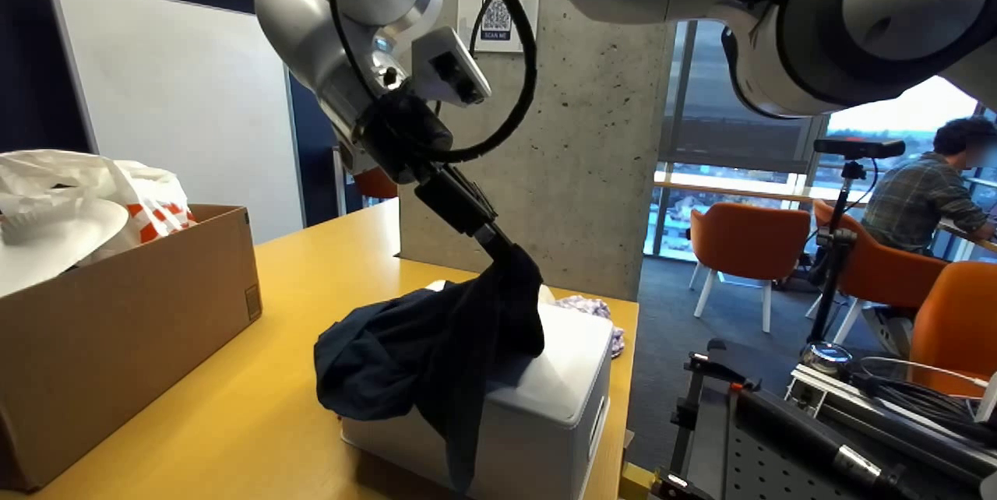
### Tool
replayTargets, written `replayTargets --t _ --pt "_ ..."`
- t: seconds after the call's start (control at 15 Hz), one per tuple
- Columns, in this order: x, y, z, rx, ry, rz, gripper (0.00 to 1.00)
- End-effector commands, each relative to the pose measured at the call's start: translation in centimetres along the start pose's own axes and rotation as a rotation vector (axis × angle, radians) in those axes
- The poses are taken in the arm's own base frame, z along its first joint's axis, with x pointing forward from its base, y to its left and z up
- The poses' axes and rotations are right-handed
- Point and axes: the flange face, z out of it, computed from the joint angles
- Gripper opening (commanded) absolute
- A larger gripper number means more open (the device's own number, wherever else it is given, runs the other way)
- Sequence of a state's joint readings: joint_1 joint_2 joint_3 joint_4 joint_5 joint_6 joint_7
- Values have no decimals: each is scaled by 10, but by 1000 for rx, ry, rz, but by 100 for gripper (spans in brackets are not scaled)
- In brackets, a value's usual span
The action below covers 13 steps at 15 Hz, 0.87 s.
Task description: Remove the checked cloth from the white basket, put it on the table and put the blue shirt on the white basket
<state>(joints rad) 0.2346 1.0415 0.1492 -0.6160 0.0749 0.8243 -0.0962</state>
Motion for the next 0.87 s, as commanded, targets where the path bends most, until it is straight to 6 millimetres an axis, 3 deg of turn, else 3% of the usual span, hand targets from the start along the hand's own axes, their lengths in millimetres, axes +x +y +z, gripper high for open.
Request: replayTargets --t 0.0,0.27,0.6,0.8 --pt "-14 -4 4 36 -45 -2 36" --pt "-33 17 5 39 -35 57 66" --pt "-67 70 9 62 38 178 100" --pt "-70 104 12 9 179 239 100"
